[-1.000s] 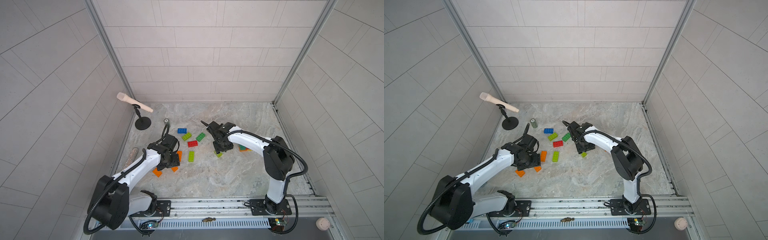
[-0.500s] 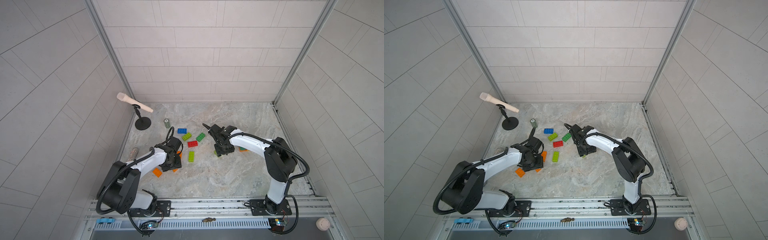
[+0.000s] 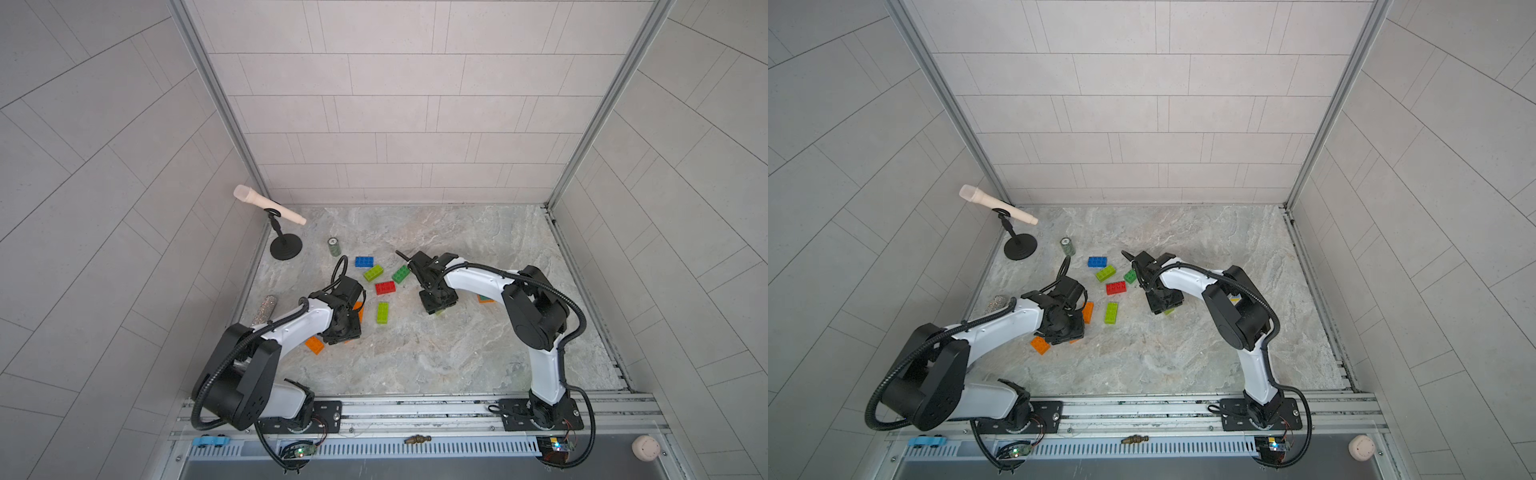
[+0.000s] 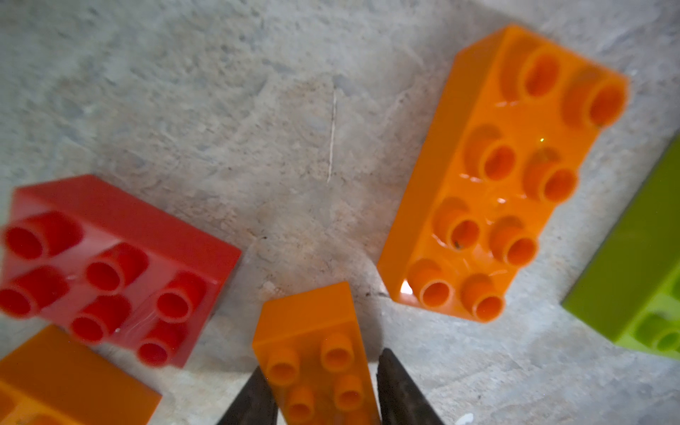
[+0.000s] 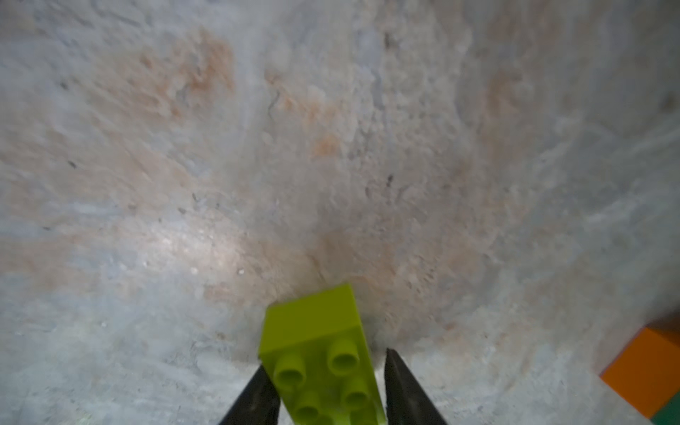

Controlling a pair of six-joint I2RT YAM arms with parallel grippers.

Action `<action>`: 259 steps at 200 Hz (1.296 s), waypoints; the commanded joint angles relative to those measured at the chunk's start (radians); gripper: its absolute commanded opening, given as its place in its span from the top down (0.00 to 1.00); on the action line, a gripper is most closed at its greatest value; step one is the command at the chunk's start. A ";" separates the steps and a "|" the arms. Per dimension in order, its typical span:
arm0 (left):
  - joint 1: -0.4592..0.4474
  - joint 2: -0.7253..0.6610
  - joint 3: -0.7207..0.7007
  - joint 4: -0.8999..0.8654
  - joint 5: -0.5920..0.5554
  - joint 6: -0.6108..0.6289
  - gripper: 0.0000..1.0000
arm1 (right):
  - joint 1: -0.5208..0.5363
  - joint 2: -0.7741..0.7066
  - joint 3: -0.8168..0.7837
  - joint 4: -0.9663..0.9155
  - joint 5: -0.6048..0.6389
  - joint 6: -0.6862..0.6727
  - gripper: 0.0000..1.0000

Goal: Assemble a rectangle with lego
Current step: Move the lego brick at the center of the board, then place the lego brick at the center of the board.

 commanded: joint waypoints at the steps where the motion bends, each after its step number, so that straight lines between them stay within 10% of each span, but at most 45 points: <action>1: -0.006 -0.014 -0.030 0.001 0.030 -0.024 0.58 | -0.001 0.041 0.048 -0.001 0.000 0.002 0.63; 50: -0.073 -0.025 -0.030 0.017 0.057 -0.113 0.64 | -0.001 0.116 0.136 -0.015 -0.032 0.014 0.69; 119: -0.244 -0.041 0.139 0.048 0.042 -0.351 0.70 | -0.077 -0.049 0.075 0.030 -0.116 0.047 0.42; 259: -0.441 0.539 0.581 0.225 0.157 -0.526 0.62 | -0.197 -0.328 -0.190 0.082 -0.054 0.062 0.44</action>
